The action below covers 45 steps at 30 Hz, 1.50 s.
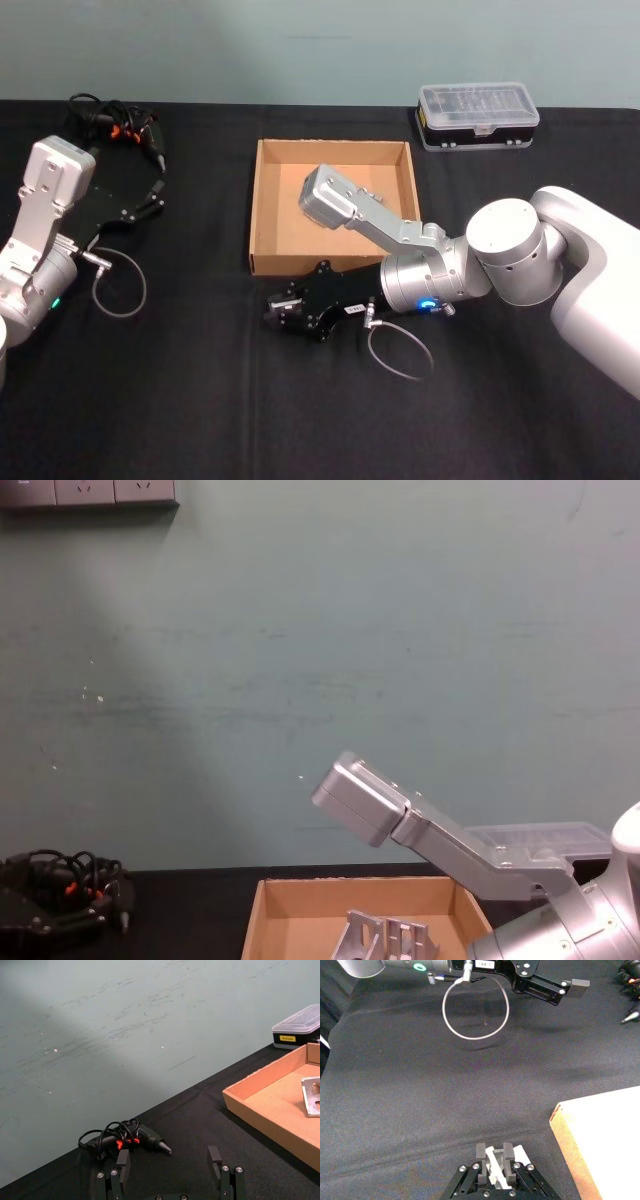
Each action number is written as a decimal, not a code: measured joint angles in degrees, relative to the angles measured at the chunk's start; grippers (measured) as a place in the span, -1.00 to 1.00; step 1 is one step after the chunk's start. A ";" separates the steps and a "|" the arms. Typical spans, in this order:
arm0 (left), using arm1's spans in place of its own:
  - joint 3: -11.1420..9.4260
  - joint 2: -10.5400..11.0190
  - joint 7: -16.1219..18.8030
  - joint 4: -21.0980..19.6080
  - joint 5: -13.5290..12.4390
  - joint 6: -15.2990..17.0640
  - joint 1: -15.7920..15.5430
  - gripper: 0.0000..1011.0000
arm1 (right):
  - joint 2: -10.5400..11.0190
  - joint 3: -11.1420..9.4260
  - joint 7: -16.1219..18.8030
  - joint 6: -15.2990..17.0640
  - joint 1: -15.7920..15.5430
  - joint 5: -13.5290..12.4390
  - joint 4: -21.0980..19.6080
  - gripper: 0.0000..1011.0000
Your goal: Use one hand to pick up the angle iron from the table and place it into the box.
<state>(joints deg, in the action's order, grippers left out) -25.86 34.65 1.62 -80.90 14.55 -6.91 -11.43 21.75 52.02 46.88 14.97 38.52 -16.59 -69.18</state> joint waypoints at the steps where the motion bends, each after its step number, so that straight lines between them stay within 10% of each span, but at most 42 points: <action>1: 0.00 0.00 0.00 0.00 0.00 0.00 0.00 1.00 | 0.00 0.00 0.00 0.00 0.00 0.00 0.00 -0.60; 13: 0.00 0.00 0.00 0.00 0.00 0.00 0.00 1.00 | 0.59 -0.72 0.24 -0.91 -0.54 -0.49 -1.10 -0.61; 23: 0.00 0.00 0.00 0.00 0.00 0.00 0.00 1.00 | 3.38 -5.94 0.26 -1.09 -2.16 -6.46 -8.56 -0.61; 32: 0.00 0.00 0.00 0.00 0.00 0.00 0.00 1.00 | 5.15 -11.38 -7.67 1.84 -2.96 -9.80 -10.09 -0.61; 45: 0.00 0.00 0.00 0.00 0.00 0.00 0.00 1.00 | 4.77 -12.85 -14.15 7.95 -2.93 -7.69 -6.18 -0.61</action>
<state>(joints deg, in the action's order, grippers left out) -25.86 34.65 1.62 -80.90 14.55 -6.90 -11.43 26.52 39.18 32.73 22.92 35.59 -24.28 -75.36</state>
